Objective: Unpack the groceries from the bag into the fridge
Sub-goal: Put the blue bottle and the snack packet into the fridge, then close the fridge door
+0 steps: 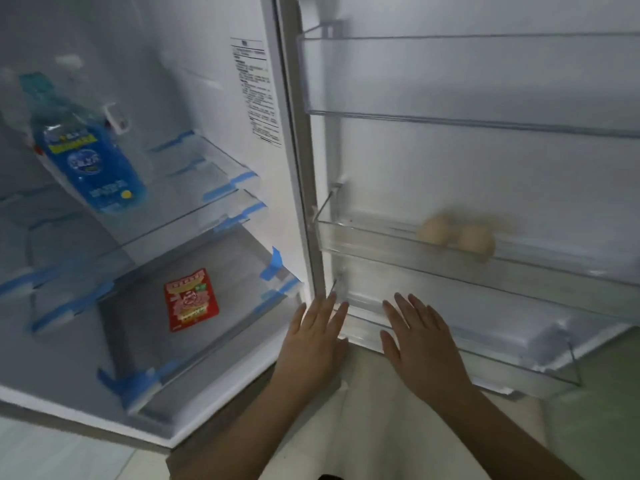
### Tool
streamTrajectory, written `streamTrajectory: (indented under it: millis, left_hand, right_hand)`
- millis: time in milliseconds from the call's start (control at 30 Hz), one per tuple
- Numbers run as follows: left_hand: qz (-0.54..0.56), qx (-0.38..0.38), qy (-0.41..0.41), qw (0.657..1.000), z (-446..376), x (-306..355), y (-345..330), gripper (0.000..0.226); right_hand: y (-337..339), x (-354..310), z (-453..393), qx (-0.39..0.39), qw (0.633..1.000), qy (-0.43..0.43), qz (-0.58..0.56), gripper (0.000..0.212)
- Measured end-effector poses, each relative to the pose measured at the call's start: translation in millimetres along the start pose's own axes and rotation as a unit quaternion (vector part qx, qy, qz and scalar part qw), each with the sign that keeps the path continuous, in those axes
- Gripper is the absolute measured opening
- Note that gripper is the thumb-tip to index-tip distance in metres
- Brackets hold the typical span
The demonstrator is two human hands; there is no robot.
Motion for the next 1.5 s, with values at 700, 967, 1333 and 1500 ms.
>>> streamTrajectory:
  millis: [700, 967, 1333, 1500]
  left_hand:
    - [-0.018, -0.102, 0.02, 0.994, 12.7, 98.2, -70.1, 0.105]
    - [0.011, -0.118, 0.008, 0.993, 8.5, 98.9, -62.3, 0.109]
    - [0.031, -0.133, -0.06, 0.989, 18.5, 75.8, -48.7, 0.102]
    - [0.029, -0.122, -0.094, 0.988, 26.8, 53.6, -52.0, 0.101]
  right_hand:
    - [-52.7, 100.2, 85.4, 0.022, 0.999, -0.045, 0.006, 0.062]
    - [-47.9, 101.0, 84.2, 0.014, 0.998, -0.06, 0.019, 0.076]
    - [-47.3, 58.9, 94.6, 0.018, 0.991, -0.121, 0.06, 0.093]
    - [-49.4, 28.1, 105.7, -0.005, 0.987, -0.148, 0.069, 0.098]
Point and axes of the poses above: each hand's wrist, its own z-axis away from the middle knuckle, its own y-axis out of the back of the hand, x = y × z, the point moved 5 cm from there along -z, towards the middle knuckle, and after that the axes turned 13 degrees about y, right-handed, at the moved point
